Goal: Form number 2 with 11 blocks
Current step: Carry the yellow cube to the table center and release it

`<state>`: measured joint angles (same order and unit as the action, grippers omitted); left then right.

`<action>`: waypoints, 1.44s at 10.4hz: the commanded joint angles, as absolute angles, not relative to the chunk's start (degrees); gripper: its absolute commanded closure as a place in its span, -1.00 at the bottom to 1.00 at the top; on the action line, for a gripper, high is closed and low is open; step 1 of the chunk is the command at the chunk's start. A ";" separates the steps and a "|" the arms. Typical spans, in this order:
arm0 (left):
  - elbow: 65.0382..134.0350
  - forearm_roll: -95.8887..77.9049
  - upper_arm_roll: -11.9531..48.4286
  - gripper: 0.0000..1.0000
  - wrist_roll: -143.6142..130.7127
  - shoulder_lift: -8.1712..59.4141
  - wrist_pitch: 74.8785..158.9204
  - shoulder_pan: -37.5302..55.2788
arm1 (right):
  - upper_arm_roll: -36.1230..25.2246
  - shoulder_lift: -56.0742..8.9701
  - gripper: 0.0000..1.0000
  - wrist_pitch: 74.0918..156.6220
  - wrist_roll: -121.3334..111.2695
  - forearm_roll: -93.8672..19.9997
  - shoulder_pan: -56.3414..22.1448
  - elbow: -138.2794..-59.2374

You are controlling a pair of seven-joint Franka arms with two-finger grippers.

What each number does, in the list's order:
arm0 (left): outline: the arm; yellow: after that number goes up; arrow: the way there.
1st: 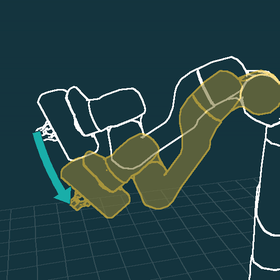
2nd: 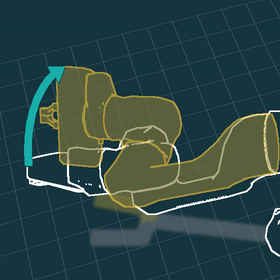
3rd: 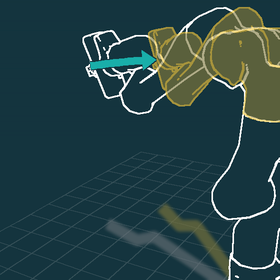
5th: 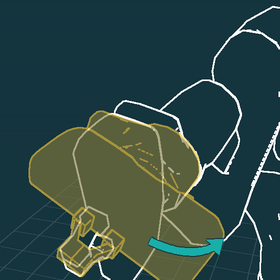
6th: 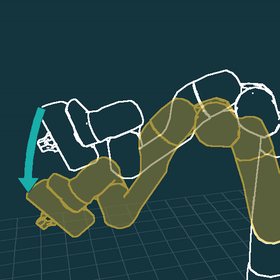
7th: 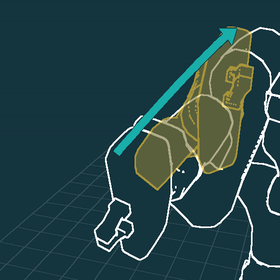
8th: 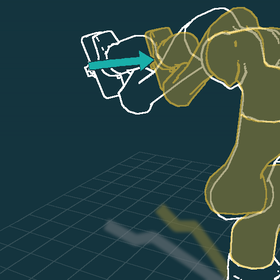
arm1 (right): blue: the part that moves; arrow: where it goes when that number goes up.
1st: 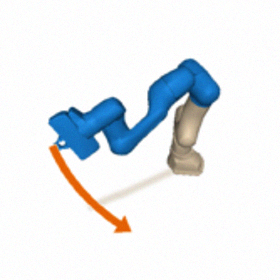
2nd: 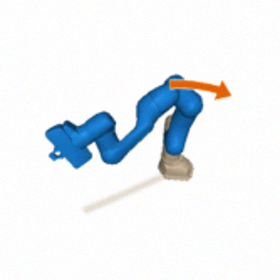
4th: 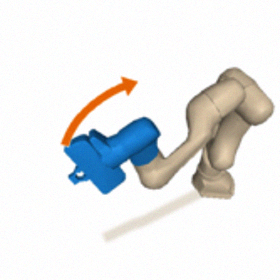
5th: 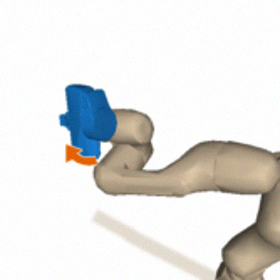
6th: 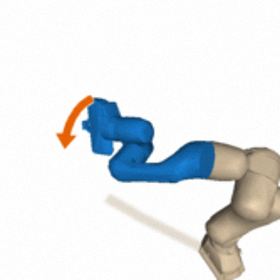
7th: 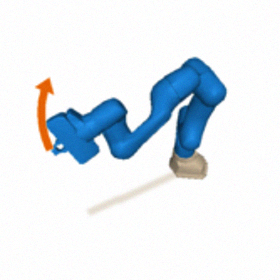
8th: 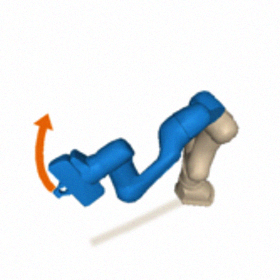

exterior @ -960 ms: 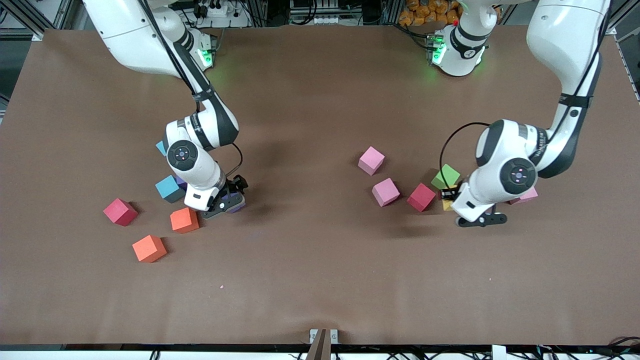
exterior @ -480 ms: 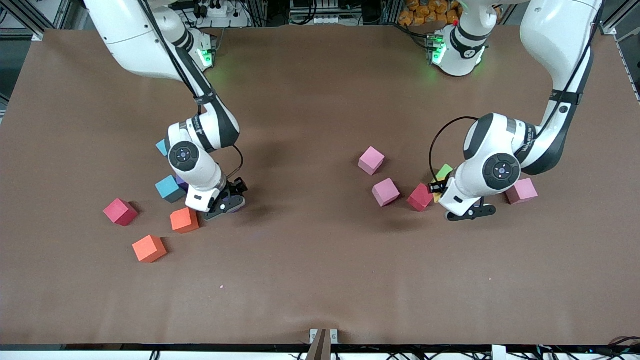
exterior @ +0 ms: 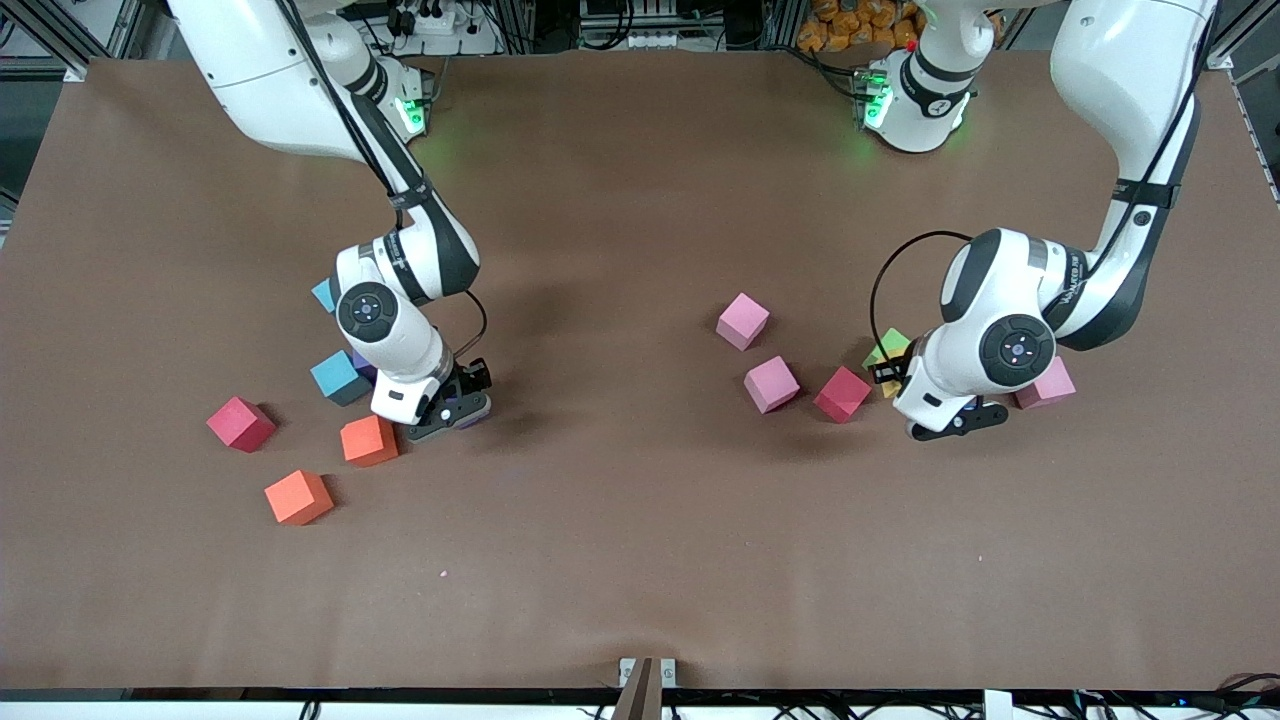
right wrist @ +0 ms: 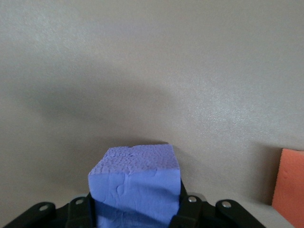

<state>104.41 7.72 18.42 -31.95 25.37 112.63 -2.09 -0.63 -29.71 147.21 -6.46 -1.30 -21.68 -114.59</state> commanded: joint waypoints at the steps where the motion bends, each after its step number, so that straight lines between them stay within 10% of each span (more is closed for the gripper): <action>1: 105.29 9.14 18.98 0.49 -34.54 24.17 112.06 -0.97 | -0.88 -25.95 0.39 145.13 -6.42 -1.05 -21.89 -115.40; 11: 110.02 8.17 39.96 0.49 -57.36 24.17 118.01 1.14 | -0.97 -6.44 0.41 129.72 -8.08 -1.05 -15.39 -122.15; 15: 111.09 9.22 42.19 0.49 -71.42 28.20 127.84 15.87 | -1.05 -0.28 0.43 129.38 -9.05 -0.97 -13.01 -126.38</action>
